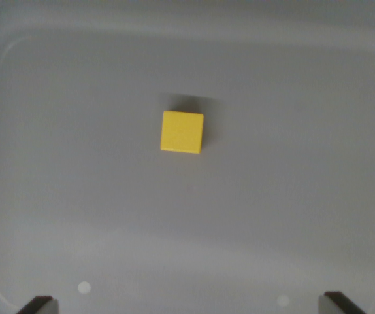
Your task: Pick yellow cube
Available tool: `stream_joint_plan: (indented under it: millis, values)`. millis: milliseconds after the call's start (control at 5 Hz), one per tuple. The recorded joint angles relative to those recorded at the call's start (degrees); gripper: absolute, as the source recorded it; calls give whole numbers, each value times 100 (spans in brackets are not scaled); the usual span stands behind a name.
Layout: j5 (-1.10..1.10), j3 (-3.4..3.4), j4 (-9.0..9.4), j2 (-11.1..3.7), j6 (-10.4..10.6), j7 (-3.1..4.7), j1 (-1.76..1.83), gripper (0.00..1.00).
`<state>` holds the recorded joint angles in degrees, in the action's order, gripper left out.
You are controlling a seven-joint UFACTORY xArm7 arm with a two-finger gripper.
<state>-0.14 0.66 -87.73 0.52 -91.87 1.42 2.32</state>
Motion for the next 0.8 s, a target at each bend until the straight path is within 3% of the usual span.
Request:
stream_joint_plan:
  millis: [800]
  values:
    - [0,-1,22,-39,54,-4,2,0]
